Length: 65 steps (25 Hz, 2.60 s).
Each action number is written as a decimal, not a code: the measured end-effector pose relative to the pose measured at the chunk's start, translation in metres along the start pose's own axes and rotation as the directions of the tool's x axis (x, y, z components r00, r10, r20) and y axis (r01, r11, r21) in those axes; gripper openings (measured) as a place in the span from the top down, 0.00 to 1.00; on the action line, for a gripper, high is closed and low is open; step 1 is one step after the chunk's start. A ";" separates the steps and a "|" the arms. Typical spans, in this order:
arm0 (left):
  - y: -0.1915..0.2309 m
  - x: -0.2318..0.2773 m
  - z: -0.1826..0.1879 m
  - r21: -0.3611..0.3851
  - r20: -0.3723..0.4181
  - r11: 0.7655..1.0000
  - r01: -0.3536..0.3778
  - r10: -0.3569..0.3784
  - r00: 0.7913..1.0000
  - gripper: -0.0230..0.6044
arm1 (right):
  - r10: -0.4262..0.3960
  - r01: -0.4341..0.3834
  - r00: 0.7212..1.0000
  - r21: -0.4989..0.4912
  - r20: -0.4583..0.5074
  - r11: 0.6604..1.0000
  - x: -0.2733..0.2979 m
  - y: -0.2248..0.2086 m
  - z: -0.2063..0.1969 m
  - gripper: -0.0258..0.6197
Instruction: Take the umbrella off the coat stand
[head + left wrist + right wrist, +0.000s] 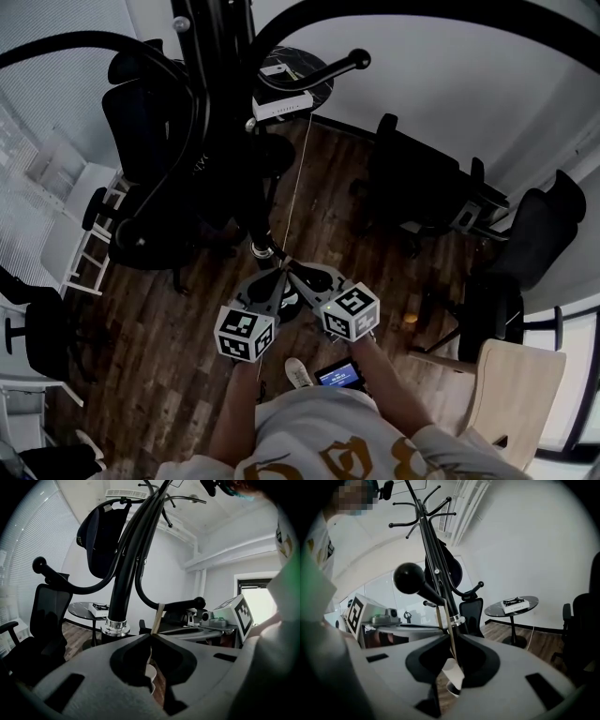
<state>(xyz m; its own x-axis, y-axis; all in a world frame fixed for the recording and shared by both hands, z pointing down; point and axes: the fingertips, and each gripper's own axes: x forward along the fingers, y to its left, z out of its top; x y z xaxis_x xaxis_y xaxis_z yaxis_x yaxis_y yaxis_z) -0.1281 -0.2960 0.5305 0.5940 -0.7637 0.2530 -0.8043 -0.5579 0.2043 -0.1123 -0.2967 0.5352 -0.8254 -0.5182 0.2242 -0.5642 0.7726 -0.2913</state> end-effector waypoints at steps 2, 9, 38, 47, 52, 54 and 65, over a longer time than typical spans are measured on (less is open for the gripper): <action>0.003 -0.003 0.000 -0.008 0.001 1.000 -0.002 0.002 1.000 0.92 | 0.005 -0.005 1.000 0.006 0.003 1.000 0.003 0.001 0.000 0.88; 0.005 -0.009 0.002 0.004 -0.009 1.000 0.000 0.000 1.000 0.92 | 0.010 -0.010 1.000 0.011 0.002 1.000 0.012 0.005 0.002 0.88; -0.002 -0.015 0.001 -0.025 -0.008 0.998 0.049 -0.049 0.999 0.92 | -0.063 0.061 0.997 0.031 0.040 0.998 0.007 0.003 0.001 0.94; -0.012 -0.015 0.001 -0.021 -0.007 0.998 0.064 -0.065 0.998 0.92 | -0.073 0.070 0.996 0.055 0.052 0.996 -0.003 0.003 0.000 0.94; -0.023 -0.014 0.002 -0.010 -0.013 0.997 0.073 -0.074 0.997 0.92 | -0.086 0.082 0.995 0.058 0.059 0.995 -0.012 0.002 0.001 0.94; -0.026 -0.015 0.002 -0.006 -0.014 0.997 0.076 -0.076 0.997 0.92 | -0.088 0.084 0.994 0.057 0.062 0.995 -0.016 0.003 0.002 0.94; -0.047 -0.018 0.009 0.006 0.001 0.997 0.082 -0.082 0.997 0.93 | -0.094 0.094 0.993 0.013 0.077 0.996 -0.037 0.008 0.007 0.94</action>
<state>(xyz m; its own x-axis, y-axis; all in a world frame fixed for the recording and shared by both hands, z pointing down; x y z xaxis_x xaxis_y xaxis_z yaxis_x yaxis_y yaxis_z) -0.1012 -0.2583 0.5081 0.6578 -0.7159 0.2340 -0.7531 -0.6204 0.2188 -0.0865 -0.2744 0.5182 -0.7677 -0.6155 0.1782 -0.6392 0.7158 -0.2811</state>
